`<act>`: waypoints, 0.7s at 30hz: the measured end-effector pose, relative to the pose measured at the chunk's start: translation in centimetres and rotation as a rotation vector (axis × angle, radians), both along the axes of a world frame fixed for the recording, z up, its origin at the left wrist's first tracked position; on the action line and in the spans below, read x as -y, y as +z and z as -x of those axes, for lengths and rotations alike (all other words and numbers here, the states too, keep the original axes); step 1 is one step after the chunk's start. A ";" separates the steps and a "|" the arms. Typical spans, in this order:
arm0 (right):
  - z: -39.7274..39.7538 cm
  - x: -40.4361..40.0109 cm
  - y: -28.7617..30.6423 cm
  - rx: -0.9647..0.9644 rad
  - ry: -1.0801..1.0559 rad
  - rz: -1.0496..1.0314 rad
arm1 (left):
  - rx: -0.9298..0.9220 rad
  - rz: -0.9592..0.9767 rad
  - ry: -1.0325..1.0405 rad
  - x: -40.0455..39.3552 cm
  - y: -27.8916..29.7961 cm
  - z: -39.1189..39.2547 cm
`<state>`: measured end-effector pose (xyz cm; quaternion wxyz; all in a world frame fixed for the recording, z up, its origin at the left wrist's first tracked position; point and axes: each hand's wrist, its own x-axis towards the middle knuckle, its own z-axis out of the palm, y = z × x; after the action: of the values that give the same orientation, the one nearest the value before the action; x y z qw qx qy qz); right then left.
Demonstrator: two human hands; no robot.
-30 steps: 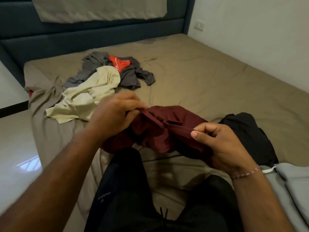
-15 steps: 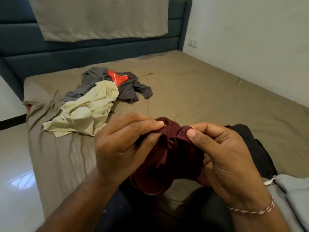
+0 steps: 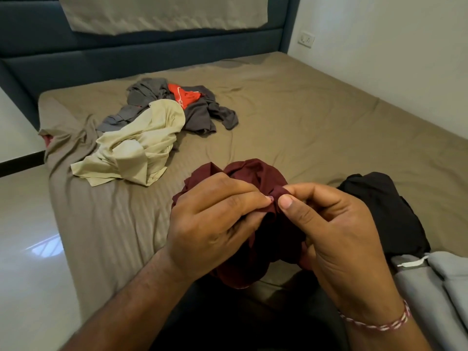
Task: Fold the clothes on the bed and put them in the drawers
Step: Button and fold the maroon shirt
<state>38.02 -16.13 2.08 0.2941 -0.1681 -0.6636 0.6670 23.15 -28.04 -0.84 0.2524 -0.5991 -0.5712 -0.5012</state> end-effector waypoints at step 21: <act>0.0 -1.0 -1.0 0.119 -0.115 -0.892 | 0.606 0.278 -0.103 -0.1 -1.4 -0.6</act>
<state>38.06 -15.08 1.11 0.3357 -0.0995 -0.8915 0.2876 23.73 -27.90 -2.23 -0.0388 -0.4794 -0.6523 -0.5858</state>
